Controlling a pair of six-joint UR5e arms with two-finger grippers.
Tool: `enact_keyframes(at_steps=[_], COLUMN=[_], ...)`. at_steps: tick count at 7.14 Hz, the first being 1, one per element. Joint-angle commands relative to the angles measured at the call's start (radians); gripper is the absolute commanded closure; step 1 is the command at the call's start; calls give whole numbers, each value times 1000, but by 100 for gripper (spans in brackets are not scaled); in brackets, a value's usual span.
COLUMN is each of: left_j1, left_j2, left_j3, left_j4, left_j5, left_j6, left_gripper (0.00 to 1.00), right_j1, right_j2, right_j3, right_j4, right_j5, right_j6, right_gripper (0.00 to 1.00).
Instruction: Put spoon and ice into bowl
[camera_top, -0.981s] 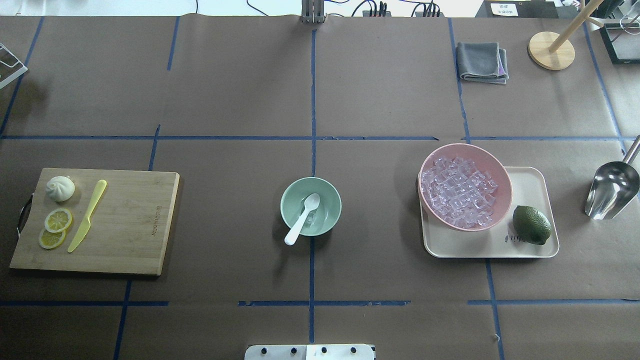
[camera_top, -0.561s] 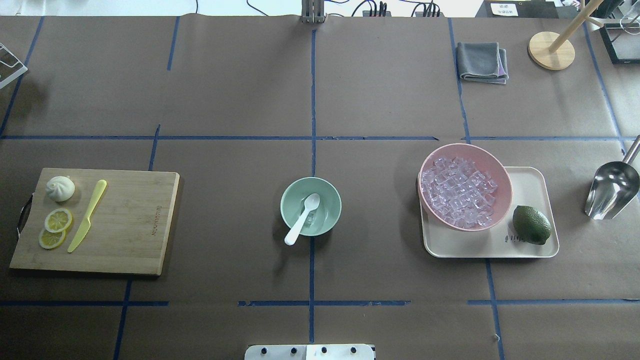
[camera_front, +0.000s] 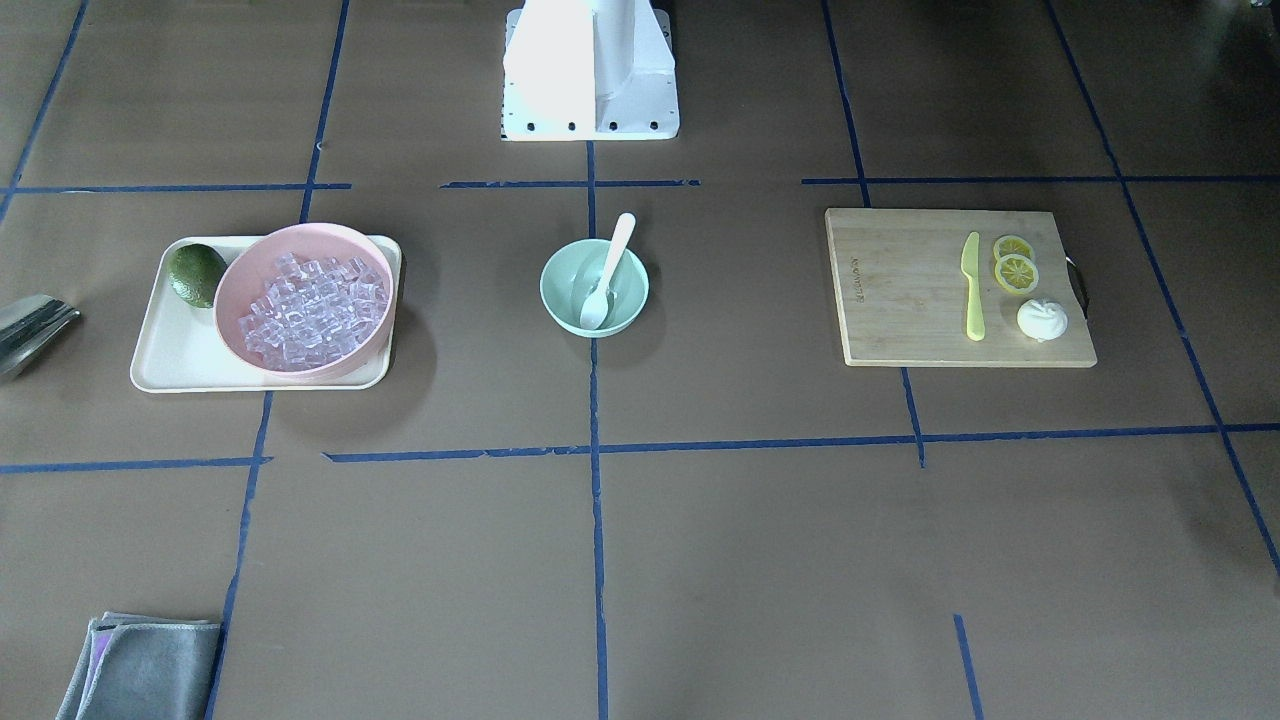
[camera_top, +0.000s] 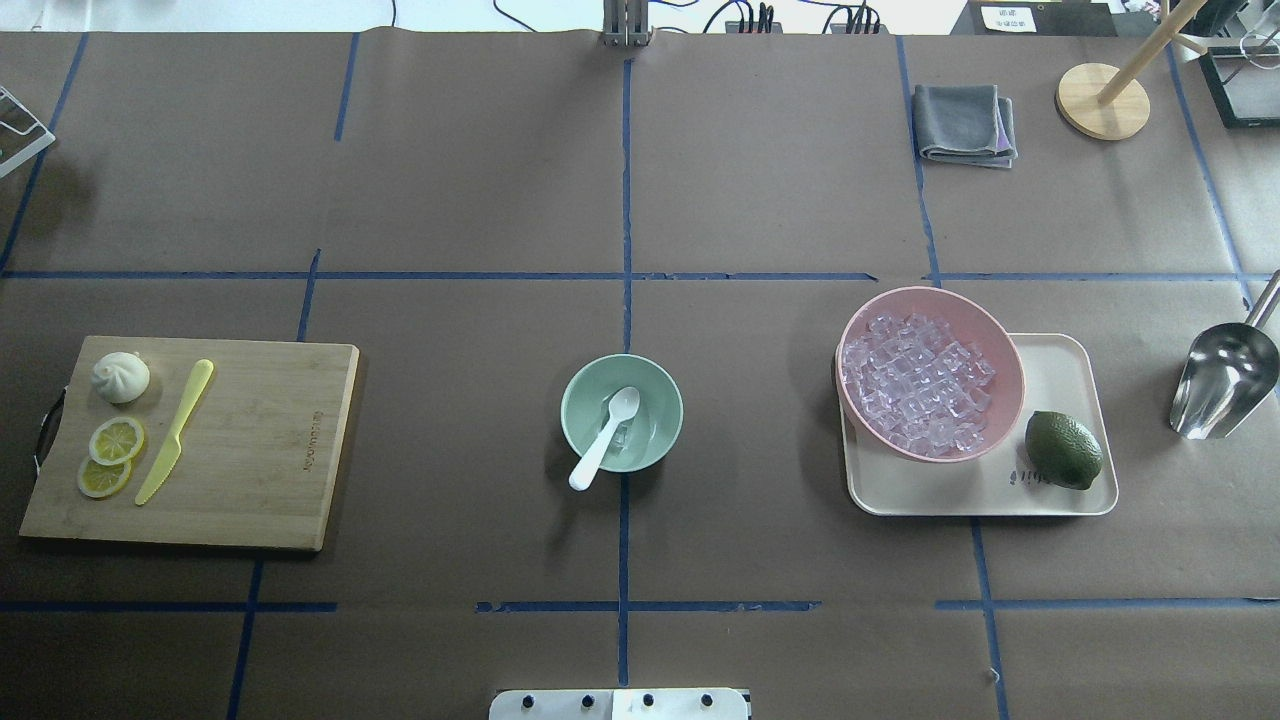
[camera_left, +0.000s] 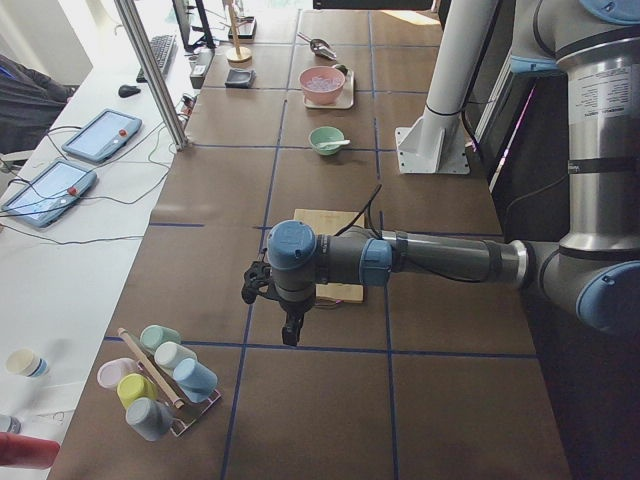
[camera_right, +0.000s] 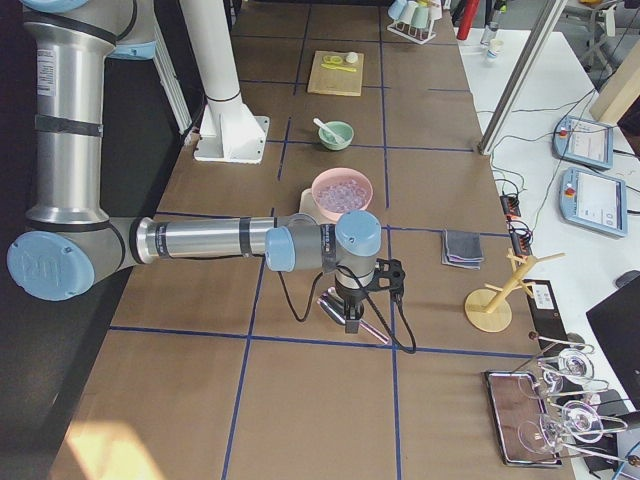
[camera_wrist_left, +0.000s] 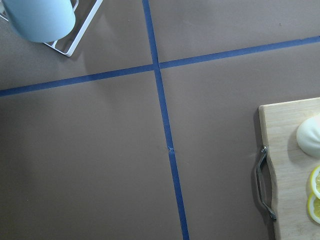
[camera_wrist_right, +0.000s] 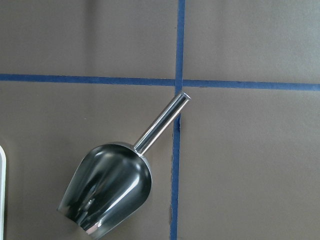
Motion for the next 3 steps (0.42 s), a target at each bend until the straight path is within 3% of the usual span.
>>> enact_keyframes(at_steps=[1, 3], left_j1=[0, 0], left_j2=[-2, -2], left_j3=[0, -6], left_j4=[-1, 5], left_j5=[3, 3], left_j6=[-2, -5], left_gripper=[0, 0], right_j1=[1, -1], right_j2=[-10, -18], right_j3=[0, 0], right_j4=[1, 3], right_j5=[0, 2], right_j6=[-6, -9], right_gripper=[0, 0])
